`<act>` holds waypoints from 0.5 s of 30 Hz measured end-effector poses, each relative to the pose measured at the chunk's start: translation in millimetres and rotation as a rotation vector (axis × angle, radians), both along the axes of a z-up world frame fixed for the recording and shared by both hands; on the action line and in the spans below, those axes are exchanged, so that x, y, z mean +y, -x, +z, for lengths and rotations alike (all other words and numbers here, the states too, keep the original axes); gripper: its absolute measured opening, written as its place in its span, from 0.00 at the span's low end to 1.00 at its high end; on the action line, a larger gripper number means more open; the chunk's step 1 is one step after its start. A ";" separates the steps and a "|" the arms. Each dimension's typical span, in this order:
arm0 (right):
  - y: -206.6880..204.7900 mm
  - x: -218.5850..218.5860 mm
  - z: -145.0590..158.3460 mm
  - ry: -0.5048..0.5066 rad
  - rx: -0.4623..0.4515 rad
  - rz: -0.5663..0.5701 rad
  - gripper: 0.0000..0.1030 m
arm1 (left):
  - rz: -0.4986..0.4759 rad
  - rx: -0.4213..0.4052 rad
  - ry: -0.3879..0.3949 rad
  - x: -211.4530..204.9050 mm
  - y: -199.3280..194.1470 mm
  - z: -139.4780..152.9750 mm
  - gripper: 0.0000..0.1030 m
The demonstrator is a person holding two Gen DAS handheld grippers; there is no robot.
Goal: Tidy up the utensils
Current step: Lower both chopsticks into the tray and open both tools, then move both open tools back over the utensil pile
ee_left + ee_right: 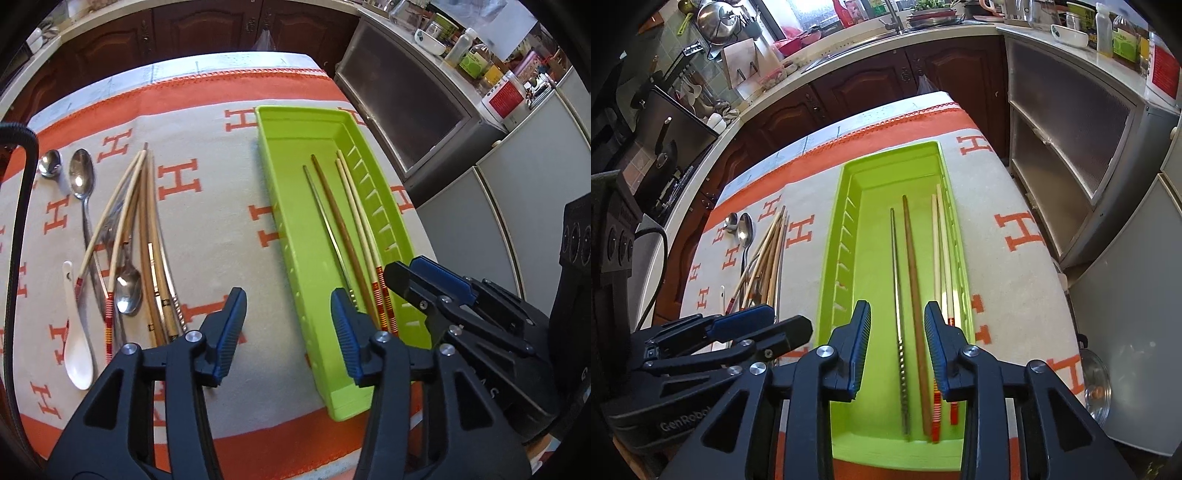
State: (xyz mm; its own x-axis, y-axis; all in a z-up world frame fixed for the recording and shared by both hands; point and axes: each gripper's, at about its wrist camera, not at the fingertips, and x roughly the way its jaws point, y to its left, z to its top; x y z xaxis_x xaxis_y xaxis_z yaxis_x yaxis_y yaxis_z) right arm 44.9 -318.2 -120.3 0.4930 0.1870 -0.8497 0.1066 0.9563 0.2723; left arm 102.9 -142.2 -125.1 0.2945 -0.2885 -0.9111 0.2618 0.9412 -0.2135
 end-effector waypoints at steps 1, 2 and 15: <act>3.0 2.4 0.2 -0.001 0.000 0.003 0.32 | 0.001 -0.011 -0.007 2.7 3.4 2.4 0.43; 5.9 3.6 0.4 -0.001 0.000 0.005 0.33 | 0.003 -0.021 -0.015 5.0 6.8 5.3 0.43; 32.3 45.4 12.2 0.007 -0.001 0.085 0.36 | 0.063 -0.126 -0.065 49.8 40.4 35.4 0.43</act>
State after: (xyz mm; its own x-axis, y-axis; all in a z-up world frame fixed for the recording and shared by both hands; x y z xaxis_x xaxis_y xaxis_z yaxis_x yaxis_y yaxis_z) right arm 12.6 -272.8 -108.1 0.4766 0.2221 -0.8506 0.0243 0.9639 0.2653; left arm 62.5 -92.5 -89.8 0.4230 -0.2073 -0.8821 0.2225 0.9674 -0.1207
